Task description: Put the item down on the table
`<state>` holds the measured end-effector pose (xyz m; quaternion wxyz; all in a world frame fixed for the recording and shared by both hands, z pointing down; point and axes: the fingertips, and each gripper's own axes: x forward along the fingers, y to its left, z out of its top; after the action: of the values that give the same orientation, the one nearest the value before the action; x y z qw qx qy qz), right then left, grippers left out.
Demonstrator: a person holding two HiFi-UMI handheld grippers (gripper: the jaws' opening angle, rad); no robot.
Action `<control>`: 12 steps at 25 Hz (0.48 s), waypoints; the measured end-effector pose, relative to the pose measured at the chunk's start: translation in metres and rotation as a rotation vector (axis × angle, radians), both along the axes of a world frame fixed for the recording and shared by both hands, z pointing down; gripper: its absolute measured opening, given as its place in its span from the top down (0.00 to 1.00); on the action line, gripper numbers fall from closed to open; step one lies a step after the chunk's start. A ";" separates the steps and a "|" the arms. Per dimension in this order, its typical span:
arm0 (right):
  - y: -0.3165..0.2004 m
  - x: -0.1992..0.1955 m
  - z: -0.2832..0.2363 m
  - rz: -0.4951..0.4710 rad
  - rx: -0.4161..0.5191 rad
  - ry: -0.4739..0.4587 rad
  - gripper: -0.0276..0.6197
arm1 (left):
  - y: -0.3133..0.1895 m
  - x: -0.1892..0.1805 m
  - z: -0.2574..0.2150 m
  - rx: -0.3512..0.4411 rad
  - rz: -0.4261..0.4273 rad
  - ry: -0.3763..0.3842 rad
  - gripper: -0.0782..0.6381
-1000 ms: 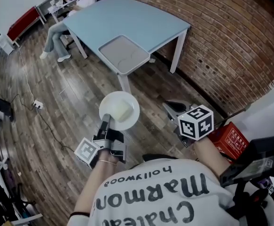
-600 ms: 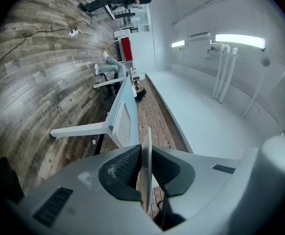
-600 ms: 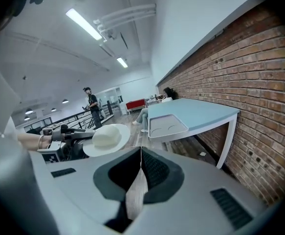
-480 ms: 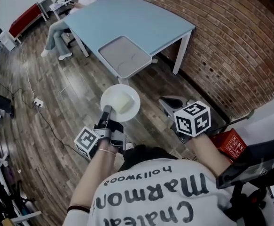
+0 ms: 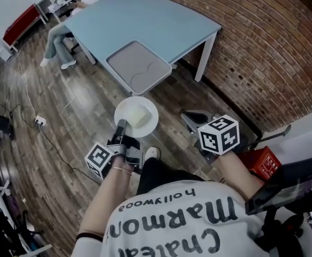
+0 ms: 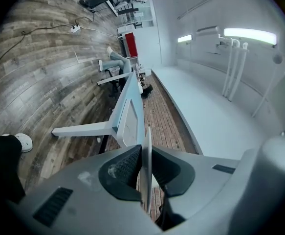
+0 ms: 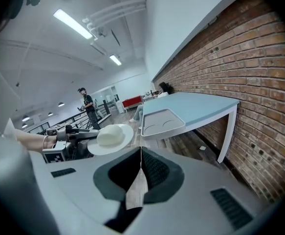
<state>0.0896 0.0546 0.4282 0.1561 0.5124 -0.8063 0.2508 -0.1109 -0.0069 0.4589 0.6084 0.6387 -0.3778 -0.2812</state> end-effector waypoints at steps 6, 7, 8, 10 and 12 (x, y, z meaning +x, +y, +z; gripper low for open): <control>-0.027 -0.001 0.009 0.007 -0.024 -0.014 0.94 | -0.027 0.003 0.016 -0.035 0.026 -0.025 0.85; -0.030 0.000 0.011 0.008 -0.033 -0.017 0.94 | -0.031 0.004 0.017 -0.037 0.026 -0.027 0.85; -0.033 0.001 0.013 0.010 -0.040 -0.020 0.94 | -0.035 0.005 0.018 -0.040 0.026 -0.025 0.85; -0.040 0.003 0.017 0.013 -0.049 -0.027 0.94 | -0.043 0.007 0.019 -0.044 0.027 -0.021 0.85; -0.048 0.002 0.019 0.011 -0.055 -0.029 0.94 | -0.051 0.007 0.021 -0.048 0.025 -0.025 0.85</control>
<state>0.0912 0.0068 0.4469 0.1571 0.5085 -0.7985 0.2811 -0.1038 -0.0581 0.4800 0.6223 0.6321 -0.3841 -0.2562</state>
